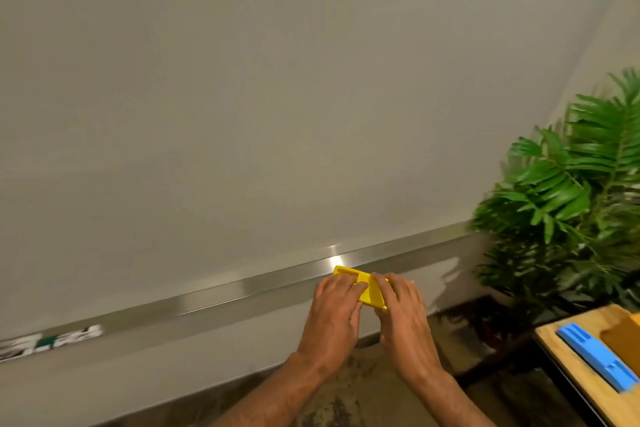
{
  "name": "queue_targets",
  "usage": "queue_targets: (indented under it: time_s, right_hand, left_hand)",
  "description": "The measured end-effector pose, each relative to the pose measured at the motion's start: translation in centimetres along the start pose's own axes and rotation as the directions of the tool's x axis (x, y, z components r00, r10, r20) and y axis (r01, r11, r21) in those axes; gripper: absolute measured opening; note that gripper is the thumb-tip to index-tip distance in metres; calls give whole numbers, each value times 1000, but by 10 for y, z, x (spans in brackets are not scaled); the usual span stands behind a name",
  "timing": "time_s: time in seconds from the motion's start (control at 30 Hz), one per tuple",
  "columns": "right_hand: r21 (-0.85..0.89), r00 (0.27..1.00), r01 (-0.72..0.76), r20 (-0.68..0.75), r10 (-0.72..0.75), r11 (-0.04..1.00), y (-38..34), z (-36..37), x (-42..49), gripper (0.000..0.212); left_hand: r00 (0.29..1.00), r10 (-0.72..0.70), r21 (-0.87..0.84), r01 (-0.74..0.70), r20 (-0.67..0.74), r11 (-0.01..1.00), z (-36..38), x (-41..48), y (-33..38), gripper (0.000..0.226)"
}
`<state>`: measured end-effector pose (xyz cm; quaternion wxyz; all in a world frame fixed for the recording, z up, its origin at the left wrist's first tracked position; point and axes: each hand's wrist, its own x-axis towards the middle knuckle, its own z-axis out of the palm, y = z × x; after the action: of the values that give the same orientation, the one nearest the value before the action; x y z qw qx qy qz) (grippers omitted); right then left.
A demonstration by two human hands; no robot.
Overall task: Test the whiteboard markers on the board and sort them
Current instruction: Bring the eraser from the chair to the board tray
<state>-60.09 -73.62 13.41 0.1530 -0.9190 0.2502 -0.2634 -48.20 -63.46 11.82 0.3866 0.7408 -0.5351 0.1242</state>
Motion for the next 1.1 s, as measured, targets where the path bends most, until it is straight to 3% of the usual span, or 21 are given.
queue_targets:
  time_s: [0.3, 0.47, 0.67, 1.1]
  right_hand:
    - [46, 996, 83, 39, -85, 995, -106, 80, 17, 75]
    - [80, 983, 138, 109, -147, 987, -147, 117, 30, 78]
    - [125, 936, 270, 199, -291, 955, -177, 157, 56, 78]
    - [157, 828, 408, 351, -437, 899, -227, 245, 96, 74]
  left_hand:
    - [993, -99, 92, 105, -72, 990, -86, -45, -89, 44]
    - [967, -238, 110, 247, -89, 963, -113, -67, -128, 40]
    - [904, -400, 151, 421, -151, 894, -133, -84, -166, 39]
    - [814, -524, 184, 572, -251, 799, -159, -109, -247, 38]
